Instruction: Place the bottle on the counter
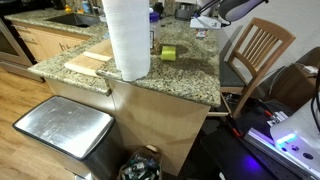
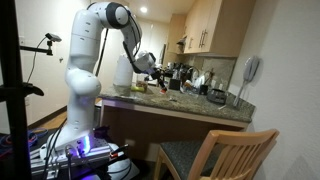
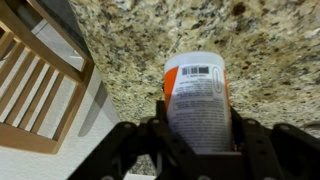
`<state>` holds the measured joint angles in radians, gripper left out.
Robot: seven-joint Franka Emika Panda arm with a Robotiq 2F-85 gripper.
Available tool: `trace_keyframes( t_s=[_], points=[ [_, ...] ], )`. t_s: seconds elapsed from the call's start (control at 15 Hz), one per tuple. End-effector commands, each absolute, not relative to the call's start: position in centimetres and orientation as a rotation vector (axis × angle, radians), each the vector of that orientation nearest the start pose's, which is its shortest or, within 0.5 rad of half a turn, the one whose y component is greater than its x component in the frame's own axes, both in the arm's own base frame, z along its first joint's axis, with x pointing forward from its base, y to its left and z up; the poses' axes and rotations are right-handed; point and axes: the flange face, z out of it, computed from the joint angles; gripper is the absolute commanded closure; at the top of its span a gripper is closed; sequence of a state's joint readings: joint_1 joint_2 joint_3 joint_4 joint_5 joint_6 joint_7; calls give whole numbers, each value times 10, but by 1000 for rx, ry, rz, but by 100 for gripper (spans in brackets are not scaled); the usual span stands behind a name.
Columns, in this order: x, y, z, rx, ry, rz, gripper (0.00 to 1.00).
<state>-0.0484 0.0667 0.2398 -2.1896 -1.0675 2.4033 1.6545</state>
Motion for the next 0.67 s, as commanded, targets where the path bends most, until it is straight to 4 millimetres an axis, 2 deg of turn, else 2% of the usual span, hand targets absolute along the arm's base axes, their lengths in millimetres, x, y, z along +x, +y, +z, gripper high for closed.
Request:
trace_keyframes(
  t_s=[0.0,0.07,0.4,0.6],
  points=[
    [549,99,375,-3080,1115,-1160,75],
    [549,98,376,-3095,1114,-1197,75],
    [555,98,378,-2941,1238,-1395,75],
    [554,99,376,-2884,1292,-1418,75]
  ],
)
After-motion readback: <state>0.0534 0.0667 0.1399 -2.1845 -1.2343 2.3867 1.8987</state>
